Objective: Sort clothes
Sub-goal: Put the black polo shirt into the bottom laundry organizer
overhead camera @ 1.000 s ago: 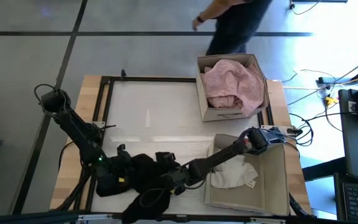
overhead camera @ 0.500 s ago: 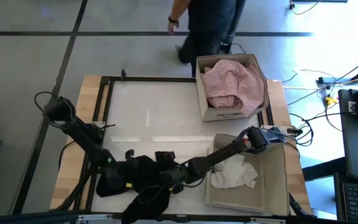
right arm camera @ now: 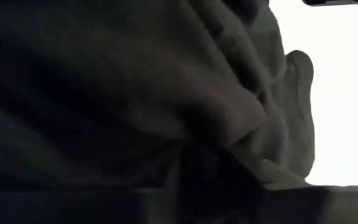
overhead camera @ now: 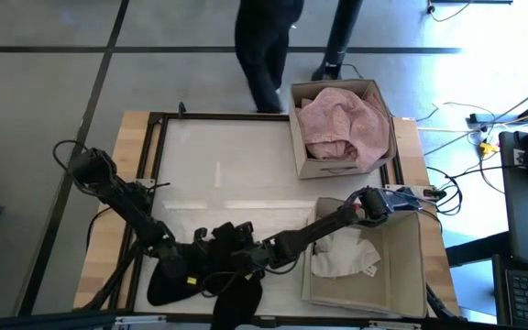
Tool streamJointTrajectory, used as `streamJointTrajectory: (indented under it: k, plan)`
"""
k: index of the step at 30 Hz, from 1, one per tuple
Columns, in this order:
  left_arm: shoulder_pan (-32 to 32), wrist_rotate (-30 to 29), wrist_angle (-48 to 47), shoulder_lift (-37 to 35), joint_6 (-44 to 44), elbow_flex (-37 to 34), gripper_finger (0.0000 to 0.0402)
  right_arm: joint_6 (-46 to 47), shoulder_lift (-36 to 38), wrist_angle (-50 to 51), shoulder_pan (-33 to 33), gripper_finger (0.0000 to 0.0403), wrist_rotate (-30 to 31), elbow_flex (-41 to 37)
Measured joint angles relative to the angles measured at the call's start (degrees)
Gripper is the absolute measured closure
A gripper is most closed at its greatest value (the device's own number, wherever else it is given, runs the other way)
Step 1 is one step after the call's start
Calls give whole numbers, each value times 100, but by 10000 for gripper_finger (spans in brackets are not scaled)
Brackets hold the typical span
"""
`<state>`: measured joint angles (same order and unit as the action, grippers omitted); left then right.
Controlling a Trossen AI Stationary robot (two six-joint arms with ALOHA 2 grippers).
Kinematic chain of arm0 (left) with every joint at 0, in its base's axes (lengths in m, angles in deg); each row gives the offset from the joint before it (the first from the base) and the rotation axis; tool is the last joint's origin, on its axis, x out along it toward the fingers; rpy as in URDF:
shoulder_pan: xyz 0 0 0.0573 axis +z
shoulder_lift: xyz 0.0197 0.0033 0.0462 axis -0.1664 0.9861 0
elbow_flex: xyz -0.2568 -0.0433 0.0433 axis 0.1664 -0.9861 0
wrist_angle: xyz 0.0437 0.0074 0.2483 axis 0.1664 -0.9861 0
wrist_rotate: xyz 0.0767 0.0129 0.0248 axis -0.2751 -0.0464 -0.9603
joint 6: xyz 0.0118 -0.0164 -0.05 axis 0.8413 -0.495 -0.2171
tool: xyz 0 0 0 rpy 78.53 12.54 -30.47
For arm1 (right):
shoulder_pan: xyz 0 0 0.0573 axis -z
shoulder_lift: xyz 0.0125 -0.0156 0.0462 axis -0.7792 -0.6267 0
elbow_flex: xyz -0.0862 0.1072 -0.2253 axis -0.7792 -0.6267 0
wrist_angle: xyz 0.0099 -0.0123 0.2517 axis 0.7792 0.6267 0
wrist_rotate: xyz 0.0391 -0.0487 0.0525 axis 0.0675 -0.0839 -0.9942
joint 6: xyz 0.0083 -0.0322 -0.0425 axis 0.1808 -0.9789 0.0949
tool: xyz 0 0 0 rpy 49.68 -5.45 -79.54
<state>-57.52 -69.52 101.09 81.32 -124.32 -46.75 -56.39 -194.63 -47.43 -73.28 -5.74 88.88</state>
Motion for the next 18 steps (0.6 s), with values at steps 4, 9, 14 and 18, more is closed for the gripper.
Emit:
streamJointTrajectory:
  k: [4, 9, 14, 18]
  plan:
    - [-4, -84, -12, -14, -1, 0, 256, -277, 14, 34, -1, 383, 30, 14]
    - [0, -155, -138, -371, 11, 0, 256, -433, 126, 364, -123, 363, 303, 148]
    - [-104, -212, -806, -1122, -180, 9, 256, -583, 471, 1054, -188, 383, 681, 420]
    - [-350, -223, -1476, -1614, -645, 11, 256, -583, 888, 1465, -184, 383, 949, 455]
